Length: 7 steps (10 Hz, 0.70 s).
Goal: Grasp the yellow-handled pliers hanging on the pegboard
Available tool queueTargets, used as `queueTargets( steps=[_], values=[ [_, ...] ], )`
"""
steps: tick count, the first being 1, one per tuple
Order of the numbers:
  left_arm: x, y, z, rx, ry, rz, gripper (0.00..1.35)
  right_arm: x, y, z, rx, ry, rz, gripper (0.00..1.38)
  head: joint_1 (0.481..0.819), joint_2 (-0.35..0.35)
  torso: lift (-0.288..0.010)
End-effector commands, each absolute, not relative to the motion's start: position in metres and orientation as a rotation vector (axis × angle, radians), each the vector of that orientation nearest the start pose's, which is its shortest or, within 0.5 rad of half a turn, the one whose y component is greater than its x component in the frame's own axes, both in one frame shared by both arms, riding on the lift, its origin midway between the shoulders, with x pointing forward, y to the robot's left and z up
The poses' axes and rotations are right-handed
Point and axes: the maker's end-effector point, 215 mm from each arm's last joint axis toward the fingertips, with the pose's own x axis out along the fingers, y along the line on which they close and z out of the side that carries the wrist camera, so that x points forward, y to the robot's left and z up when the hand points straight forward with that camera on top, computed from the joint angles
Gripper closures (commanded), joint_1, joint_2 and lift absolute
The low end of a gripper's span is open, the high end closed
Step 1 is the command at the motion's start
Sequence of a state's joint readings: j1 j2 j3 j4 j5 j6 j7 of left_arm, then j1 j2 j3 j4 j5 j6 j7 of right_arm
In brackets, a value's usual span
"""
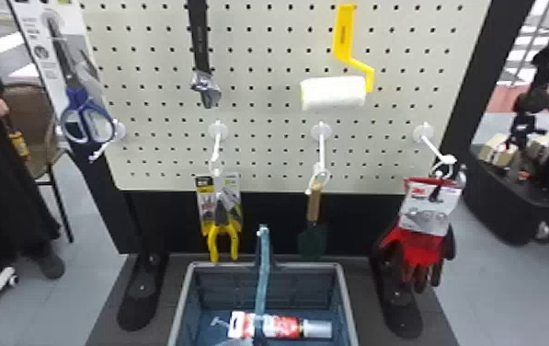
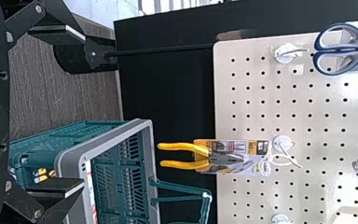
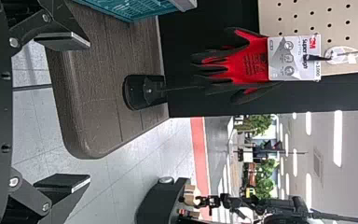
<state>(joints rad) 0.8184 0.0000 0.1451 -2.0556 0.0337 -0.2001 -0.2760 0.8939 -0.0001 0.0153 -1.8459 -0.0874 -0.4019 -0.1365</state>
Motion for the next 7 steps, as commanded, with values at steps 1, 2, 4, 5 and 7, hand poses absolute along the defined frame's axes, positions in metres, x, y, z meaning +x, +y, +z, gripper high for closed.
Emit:
queueTargets(
  steps=[1,2,4,5,7],
  values=[
    [0.331,0.245,-0.395,0.05,0.137,-0.161,0.21,0.267,-0.259,-0.467,0.072,0.222,-0.168,0.27,0.549,0.0,-0.1],
    [0.331,0.245,-0.395,0.051,0.137,-0.161,0.21,0.268,-0.259,-0.468,0.072,0.222,-0.168,0.27,0.549,0.0,-0.1],
    [0.331,0.245,-0.395,0.052,0.137,-0.161,0.21,0.266,-0.258,-0.47,0.07,0.227,-0.167,0.27,0.549,0.0,-0.1],
    [0.332,0.245,-0.395,0.052,0.136,-0.161,0.21,0.266,-0.258,-0.471,0.07,0.229,-0.167,0.27,0.549,0.0,-0.1],
    [0.348,0.246,-0.386,0.072,0.117,-0.187,0.21,0.266,-0.259,-0.47,0.071,0.227,-0.168,0.27,0.549,0.0,-0.1]
  ],
)
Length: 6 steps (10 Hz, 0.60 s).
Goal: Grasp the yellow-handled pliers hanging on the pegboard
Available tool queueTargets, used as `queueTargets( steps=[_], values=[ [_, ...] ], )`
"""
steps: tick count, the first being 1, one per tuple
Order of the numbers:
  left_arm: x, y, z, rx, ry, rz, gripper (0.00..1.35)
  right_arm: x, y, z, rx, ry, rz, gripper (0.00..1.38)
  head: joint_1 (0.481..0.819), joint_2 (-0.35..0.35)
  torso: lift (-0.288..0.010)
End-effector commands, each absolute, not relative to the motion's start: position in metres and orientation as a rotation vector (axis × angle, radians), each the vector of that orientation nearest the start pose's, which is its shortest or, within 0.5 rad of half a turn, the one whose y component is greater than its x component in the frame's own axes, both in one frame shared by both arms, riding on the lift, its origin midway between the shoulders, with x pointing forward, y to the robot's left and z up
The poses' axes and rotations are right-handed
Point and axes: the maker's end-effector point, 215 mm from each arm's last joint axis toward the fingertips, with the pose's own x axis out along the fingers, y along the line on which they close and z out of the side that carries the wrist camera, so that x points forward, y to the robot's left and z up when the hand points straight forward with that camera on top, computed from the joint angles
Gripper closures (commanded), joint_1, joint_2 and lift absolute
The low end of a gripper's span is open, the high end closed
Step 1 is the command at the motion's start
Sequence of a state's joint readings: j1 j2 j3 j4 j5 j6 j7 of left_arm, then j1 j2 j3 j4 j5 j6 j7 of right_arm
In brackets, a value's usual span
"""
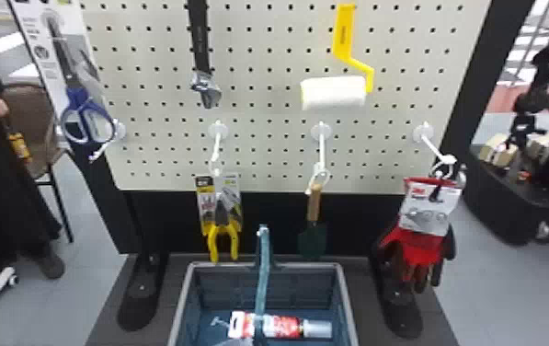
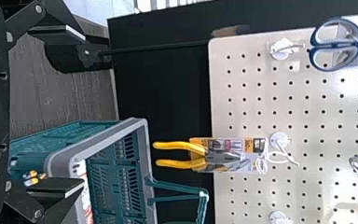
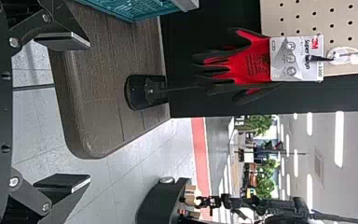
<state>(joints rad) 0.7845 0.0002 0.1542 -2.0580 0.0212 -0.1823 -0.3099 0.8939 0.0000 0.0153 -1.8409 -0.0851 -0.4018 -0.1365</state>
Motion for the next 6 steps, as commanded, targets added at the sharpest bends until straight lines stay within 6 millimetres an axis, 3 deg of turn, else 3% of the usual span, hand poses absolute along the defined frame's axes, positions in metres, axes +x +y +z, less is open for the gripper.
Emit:
queueTargets(
  steps=[1,6],
  values=[
    [0.364,0.245,-0.379,0.093,0.101,-0.224,0.21,0.267,-0.259,-0.47,0.071,0.227,-0.168,0.27,0.549,0.0,-0.1],
    [0.459,0.247,-0.352,0.102,0.009,-0.39,0.21,0.273,-0.256,-0.471,0.07,0.22,-0.161,0.27,0.549,0.0,-0.1]
  ],
)
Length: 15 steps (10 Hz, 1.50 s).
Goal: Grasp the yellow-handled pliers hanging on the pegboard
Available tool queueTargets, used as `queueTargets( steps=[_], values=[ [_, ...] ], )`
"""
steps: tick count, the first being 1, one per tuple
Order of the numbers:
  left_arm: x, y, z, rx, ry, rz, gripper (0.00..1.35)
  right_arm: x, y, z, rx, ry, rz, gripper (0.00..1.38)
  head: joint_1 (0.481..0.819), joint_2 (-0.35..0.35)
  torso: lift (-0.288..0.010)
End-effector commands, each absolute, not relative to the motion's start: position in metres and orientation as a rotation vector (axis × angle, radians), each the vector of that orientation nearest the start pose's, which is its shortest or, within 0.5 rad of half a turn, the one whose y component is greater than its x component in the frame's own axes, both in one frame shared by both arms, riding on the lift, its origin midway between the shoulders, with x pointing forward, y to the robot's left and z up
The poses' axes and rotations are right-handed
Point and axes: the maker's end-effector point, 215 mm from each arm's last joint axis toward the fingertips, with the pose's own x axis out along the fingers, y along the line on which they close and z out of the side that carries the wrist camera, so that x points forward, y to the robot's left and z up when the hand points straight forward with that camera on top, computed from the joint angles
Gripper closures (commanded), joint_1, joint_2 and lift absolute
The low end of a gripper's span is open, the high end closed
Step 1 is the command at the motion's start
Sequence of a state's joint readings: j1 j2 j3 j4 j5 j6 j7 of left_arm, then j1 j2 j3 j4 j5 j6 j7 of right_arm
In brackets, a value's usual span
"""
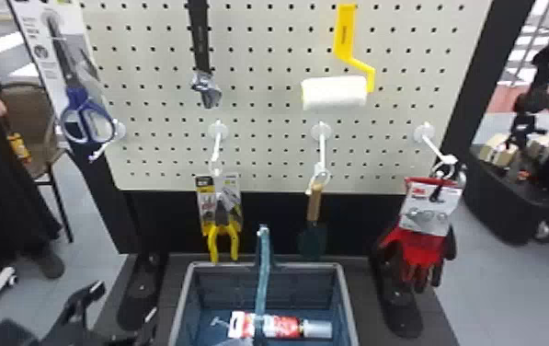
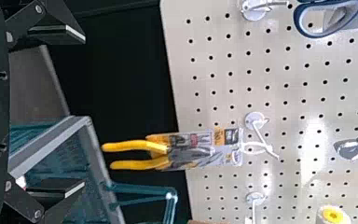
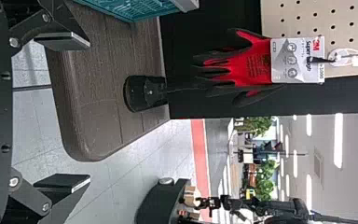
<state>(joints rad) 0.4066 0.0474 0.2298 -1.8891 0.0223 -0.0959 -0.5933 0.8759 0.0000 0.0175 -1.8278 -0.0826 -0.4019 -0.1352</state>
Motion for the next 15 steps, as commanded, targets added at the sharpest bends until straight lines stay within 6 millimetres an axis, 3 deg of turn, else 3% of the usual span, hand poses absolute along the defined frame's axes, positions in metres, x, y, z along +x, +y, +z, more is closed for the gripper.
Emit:
queueTargets(
  steps=[1,3,5,7,9,13,15],
  values=[
    [0.475,0.246,-0.352,0.076,0.003,-0.426,0.21,0.275,-0.254,-0.472,0.074,0.219,-0.159,0.27,0.549,0.0,-0.1],
    [0.51,0.233,-0.34,0.056,-0.013,-0.534,0.21,0.274,-0.251,-0.474,0.077,0.225,-0.155,0.27,0.549,0.0,-0.1],
    [0.545,0.199,-0.33,-0.01,-0.02,-0.683,0.21,0.274,-0.249,-0.477,0.08,0.229,-0.152,0.27,0.549,0.0,-0.1],
    [0.565,0.164,-0.302,-0.02,-0.03,-0.839,0.21,0.281,-0.244,-0.477,0.088,0.222,-0.145,0.27,0.549,0.0,-0.1],
    [0.575,0.14,-0.269,0.016,-0.028,-0.971,0.21,0.282,-0.242,-0.478,0.09,0.22,-0.143,0.27,0.549,0.0,-0.1],
    [0.571,0.127,-0.289,-0.056,0.066,-1.068,0.26,0.283,-0.24,-0.479,0.091,0.221,-0.14,0.27,0.549,0.0,-0.1],
    [0.576,0.125,-0.288,-0.017,0.075,-1.091,0.93,0.285,-0.24,-0.479,0.09,0.219,-0.139,0.27,0.549,0.0,-0.1]
  ],
)
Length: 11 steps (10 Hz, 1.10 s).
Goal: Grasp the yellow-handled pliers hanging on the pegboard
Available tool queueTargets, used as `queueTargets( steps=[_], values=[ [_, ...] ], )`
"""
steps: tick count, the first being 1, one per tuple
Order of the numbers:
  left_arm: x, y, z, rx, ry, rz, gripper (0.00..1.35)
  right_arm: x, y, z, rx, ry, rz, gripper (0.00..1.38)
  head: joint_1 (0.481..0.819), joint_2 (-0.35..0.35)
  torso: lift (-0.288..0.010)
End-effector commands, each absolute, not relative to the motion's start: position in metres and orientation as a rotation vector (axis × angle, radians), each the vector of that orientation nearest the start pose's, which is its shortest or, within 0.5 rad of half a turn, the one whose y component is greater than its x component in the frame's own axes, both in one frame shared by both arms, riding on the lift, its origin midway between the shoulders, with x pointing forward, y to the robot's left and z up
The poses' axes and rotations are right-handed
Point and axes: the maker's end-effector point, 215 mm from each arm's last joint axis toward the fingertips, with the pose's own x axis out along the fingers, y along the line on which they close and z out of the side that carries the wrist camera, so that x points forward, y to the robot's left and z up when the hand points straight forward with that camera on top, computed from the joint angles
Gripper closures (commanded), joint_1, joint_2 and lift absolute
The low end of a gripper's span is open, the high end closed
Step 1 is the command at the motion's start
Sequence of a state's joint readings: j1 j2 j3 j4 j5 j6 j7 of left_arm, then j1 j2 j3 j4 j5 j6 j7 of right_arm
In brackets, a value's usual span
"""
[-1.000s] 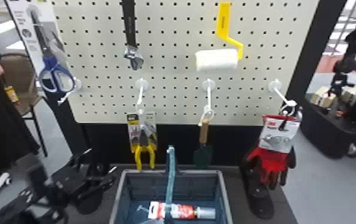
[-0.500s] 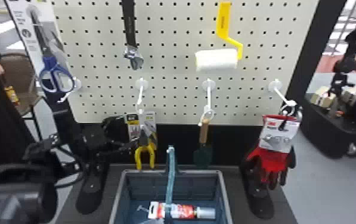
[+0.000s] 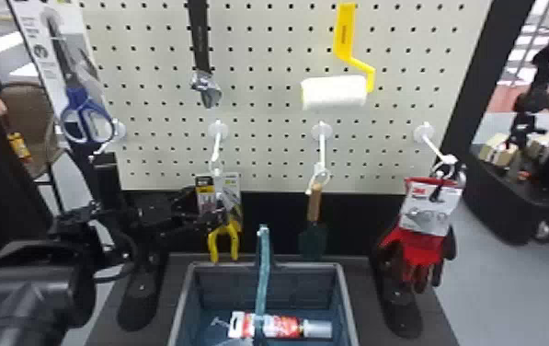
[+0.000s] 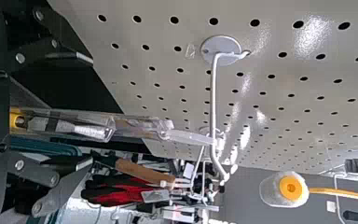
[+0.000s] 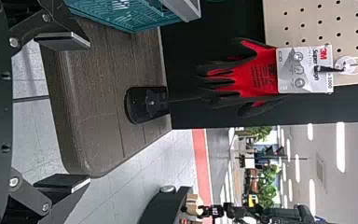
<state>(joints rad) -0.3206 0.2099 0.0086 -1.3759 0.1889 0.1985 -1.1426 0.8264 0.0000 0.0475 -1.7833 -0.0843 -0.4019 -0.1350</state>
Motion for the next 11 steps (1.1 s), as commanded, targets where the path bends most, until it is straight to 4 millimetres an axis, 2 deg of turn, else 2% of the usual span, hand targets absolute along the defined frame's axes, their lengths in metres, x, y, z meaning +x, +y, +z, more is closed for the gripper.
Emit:
queueTargets(
  steps=[1,11],
  values=[
    [0.58,0.125,-0.284,0.002,0.068,-1.086,1.23,0.286,-0.24,-0.478,0.092,0.217,-0.14,0.27,0.549,0.0,-0.1],
    [0.576,0.113,-0.282,0.012,0.066,-1.119,1.22,0.288,-0.24,-0.479,0.09,0.216,-0.139,0.27,0.549,0.0,-0.1]
  ],
)
